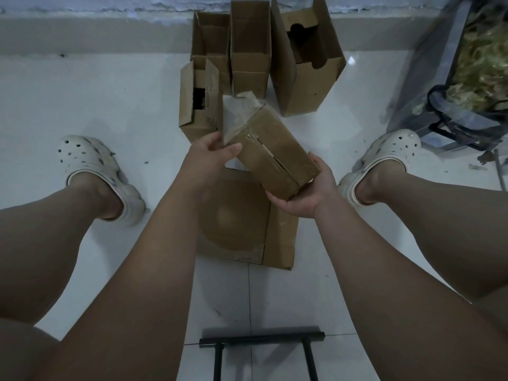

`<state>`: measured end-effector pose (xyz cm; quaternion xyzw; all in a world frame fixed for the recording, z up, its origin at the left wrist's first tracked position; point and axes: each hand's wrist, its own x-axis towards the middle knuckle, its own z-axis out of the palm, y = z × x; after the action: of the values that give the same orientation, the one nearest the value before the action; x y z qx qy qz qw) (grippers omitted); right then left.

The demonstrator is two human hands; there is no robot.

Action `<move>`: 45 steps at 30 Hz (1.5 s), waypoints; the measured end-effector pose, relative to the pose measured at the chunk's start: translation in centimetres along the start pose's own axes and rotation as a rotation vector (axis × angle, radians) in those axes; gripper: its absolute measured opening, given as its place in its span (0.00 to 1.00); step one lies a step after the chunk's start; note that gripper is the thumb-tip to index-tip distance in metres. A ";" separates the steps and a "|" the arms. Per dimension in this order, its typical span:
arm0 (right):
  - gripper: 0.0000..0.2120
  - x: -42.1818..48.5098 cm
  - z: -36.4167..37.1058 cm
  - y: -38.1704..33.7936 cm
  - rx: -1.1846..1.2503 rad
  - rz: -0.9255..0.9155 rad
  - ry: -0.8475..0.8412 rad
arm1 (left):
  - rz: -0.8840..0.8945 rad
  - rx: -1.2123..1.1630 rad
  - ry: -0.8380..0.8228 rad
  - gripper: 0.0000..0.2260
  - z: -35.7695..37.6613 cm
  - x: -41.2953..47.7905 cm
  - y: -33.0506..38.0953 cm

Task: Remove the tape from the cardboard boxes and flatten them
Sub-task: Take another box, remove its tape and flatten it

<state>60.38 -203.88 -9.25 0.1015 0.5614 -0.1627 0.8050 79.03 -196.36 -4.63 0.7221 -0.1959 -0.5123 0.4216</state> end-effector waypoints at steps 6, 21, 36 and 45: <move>0.28 0.1 -0.2 -0.3 -0.020 0.004 -0.032 | 0.038 -0.263 0.038 0.12 0.3 0.0 -0.5; 0.27 -1.1 0.6 -0.1 -0.050 0.079 -0.295 | 0.302 -0.336 -0.236 0.08 -0.8 -0.9 4.0; 0.25 -2.4 0.9 -0.9 -0.008 0.031 -0.338 | 0.512 0.294 -0.146 0.11 -1.7 -1.8 7.0; 0.29 -3.0 0.9 -0.1 0.009 0.068 -0.260 | 0.435 0.178 -0.108 0.05 -1.8 -1.2 5.3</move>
<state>60.14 -203.79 -6.12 0.1022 0.4478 -0.1498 0.8755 81.00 -197.74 0.61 0.6689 -0.4135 -0.4280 0.4455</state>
